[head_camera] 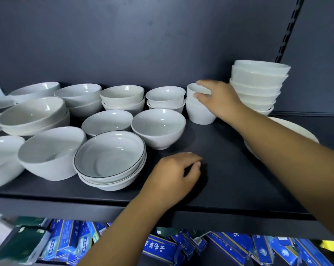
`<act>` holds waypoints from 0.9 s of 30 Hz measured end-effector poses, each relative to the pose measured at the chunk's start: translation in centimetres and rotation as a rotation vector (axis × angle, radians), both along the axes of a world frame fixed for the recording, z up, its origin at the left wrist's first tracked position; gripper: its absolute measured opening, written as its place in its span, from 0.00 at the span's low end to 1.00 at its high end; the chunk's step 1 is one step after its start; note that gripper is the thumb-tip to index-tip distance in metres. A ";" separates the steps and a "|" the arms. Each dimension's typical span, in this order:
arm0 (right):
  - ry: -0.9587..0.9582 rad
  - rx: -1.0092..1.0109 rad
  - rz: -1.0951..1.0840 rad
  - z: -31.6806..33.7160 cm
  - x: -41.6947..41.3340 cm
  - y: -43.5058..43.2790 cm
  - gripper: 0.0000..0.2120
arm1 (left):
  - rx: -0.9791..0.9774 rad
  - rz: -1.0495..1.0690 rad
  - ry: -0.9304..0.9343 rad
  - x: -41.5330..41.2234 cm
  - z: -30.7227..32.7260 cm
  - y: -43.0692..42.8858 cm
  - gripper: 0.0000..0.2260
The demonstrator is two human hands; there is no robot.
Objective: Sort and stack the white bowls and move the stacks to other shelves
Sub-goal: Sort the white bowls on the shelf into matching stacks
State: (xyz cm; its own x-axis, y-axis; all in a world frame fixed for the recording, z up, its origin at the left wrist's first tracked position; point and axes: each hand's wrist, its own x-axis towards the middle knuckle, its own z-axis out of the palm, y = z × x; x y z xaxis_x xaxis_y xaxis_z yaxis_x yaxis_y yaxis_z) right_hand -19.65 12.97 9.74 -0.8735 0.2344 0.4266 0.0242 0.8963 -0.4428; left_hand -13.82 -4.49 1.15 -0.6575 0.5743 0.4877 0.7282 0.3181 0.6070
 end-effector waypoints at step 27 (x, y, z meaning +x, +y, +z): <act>0.173 -0.391 0.215 -5.4 5.0 -6.2 0.06 | 0.470 0.514 -0.217 1.6 -0.9 -11.8 0.29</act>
